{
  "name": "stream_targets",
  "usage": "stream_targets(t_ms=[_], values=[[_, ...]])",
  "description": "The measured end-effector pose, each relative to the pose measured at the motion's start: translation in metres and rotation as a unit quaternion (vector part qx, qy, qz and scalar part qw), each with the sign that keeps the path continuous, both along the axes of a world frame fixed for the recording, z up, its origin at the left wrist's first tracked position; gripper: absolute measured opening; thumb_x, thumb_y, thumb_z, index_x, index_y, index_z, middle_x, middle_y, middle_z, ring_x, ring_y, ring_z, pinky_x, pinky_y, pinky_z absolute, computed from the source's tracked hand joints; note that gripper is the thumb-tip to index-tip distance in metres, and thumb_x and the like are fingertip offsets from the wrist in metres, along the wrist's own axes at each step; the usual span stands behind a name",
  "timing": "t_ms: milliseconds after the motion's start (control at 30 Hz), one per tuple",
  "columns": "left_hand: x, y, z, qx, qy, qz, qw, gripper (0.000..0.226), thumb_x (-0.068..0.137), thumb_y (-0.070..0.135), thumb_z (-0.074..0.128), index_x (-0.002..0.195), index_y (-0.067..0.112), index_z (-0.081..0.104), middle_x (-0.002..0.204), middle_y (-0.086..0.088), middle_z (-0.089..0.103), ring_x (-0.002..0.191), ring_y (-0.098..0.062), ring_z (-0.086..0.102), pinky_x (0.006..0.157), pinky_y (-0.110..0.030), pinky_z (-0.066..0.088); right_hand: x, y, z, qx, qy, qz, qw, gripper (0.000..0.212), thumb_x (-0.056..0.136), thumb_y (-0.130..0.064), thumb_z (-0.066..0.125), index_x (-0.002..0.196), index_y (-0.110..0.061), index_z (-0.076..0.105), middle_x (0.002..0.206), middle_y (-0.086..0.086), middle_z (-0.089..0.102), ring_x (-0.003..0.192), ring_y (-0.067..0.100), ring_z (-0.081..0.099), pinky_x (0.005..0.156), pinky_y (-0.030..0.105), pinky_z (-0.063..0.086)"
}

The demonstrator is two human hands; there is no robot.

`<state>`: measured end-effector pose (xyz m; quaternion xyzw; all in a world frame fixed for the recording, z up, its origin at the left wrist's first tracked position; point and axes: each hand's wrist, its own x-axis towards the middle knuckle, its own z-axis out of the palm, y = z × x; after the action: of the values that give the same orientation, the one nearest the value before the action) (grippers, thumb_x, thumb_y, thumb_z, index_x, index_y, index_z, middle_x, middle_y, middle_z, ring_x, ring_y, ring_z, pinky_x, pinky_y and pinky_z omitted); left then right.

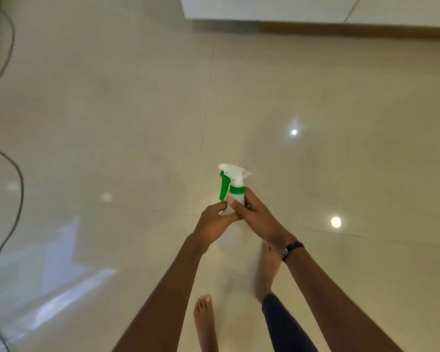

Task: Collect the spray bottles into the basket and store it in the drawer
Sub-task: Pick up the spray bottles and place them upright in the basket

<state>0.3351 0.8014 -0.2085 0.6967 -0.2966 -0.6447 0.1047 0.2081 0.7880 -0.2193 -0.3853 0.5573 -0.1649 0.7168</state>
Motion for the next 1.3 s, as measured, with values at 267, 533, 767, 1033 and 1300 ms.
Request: stream_targets(t_ms=[267,533,767,1033,1300], values=[[-0.1,-0.163,0.103,-0.187,-0.118,0.092,0.971,0.027,0.079,0.037,0.07,0.095,0.016,0.069,0.091,-0.005,0.073,0.082,-0.026,0.068,0.076,-0.043,0.058,-0.076,-0.177,0.122,-0.175,0.103,0.002,0.979,0.032,0.095,-0.02,0.056,0.126,-0.013,0.054,0.125,0.01,0.051,0.115,0.02,0.054,0.089,0.022,0.045],[-0.12,-0.315,0.154,-0.361,-0.134,0.105,0.917,0.027,0.08,0.025,0.072,0.106,0.018,0.069,0.082,0.005,0.069,0.072,-0.013,0.064,0.063,-0.02,0.05,-0.091,-0.331,0.183,-0.341,0.168,-0.029,0.925,0.027,0.086,-0.012,0.066,0.113,-0.013,0.063,0.106,0.008,0.063,0.096,0.016,0.058,0.074,0.006,0.045],[-0.099,-0.46,0.179,-0.408,-0.057,0.0,0.911,0.033,0.08,0.022,0.071,0.112,0.024,0.063,0.094,0.014,0.065,0.08,0.005,0.06,0.066,-0.003,0.044,-0.09,-0.466,0.21,-0.401,0.162,-0.032,0.901,0.036,0.088,-0.002,0.062,0.123,-0.01,0.058,0.108,0.007,0.064,0.1,0.019,0.061,0.086,0.021,0.052],[-0.069,-0.62,0.205,-0.501,-0.053,-0.002,0.864,0.032,0.081,0.005,0.069,0.112,0.008,0.063,0.094,0.007,0.064,0.074,0.013,0.06,0.069,0.002,0.045,-0.07,-0.61,0.24,-0.467,0.134,-0.049,0.873,0.041,0.088,-0.003,0.059,0.128,-0.012,0.055,0.12,0.002,0.065,0.109,0.01,0.059,0.096,0.028,0.052],[-0.064,-0.766,0.188,-0.523,-0.132,0.02,0.842,0.03,0.086,0.005,0.063,0.116,0.007,0.062,0.096,-0.001,0.067,0.085,-0.013,0.062,0.074,-0.022,0.052,-0.055,-0.763,0.222,-0.499,0.184,-0.007,0.847,0.044,0.088,0.001,0.058,0.132,-0.003,0.051,0.123,0.014,0.063,0.113,0.025,0.06,0.098,0.035,0.05]])
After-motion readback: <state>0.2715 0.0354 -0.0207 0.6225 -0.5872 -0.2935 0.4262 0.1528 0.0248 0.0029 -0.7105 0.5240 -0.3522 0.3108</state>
